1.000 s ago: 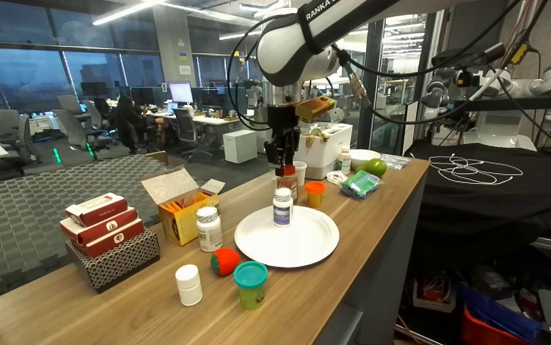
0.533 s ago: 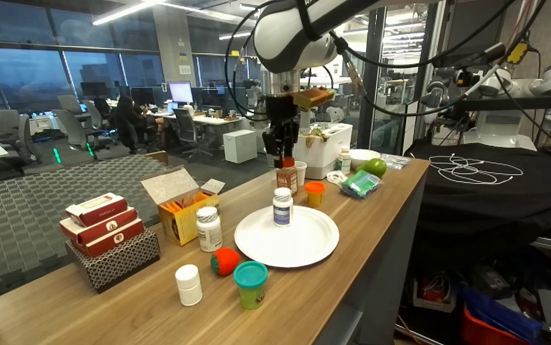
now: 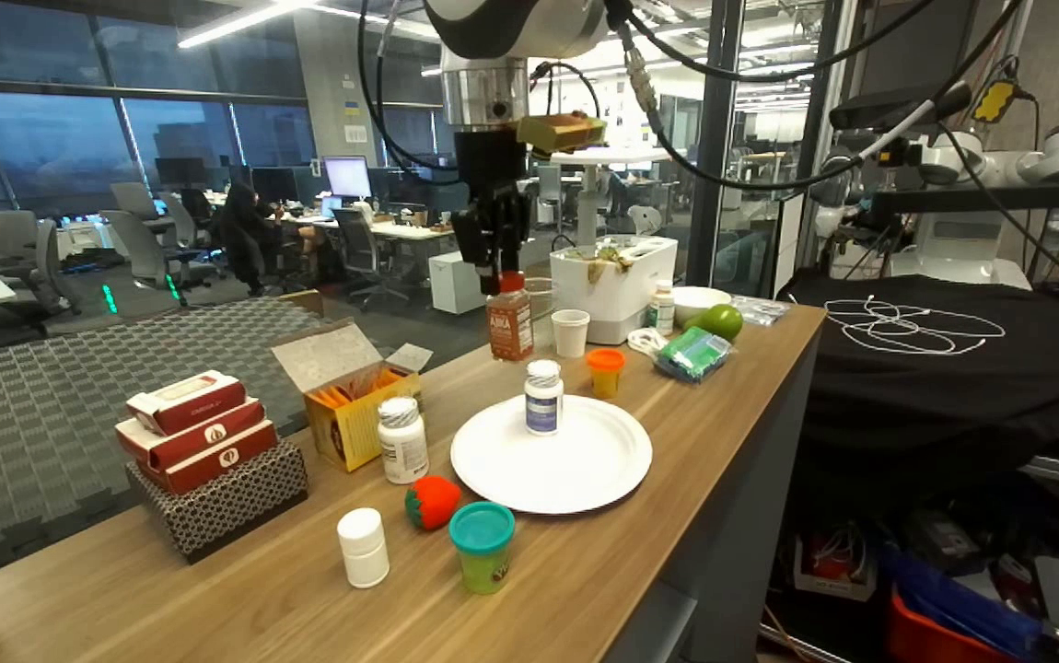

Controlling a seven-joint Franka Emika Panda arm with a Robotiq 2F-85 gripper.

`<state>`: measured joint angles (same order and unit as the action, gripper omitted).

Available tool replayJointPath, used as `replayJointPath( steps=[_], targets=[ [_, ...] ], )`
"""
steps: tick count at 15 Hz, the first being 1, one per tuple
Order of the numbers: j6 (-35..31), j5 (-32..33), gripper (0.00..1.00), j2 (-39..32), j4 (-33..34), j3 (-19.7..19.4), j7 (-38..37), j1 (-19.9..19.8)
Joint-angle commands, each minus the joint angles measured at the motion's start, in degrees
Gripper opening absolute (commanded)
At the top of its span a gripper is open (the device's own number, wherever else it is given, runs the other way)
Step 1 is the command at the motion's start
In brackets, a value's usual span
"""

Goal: Move the bottle on the white plate away from you then put all the bottles and the orange plushie on the white plate

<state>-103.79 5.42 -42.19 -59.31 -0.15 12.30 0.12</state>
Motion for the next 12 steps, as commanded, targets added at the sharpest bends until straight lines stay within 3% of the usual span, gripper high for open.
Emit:
replayJointPath(
  steps=[1,12],
  targets=[
    [2.23,1.23,0.24,-1.53,2.61,1.10,0.60,2.61],
    [0.73,0.30,0.24,-0.97,-3.10,2.40,1.75,3.63]
  ],
)
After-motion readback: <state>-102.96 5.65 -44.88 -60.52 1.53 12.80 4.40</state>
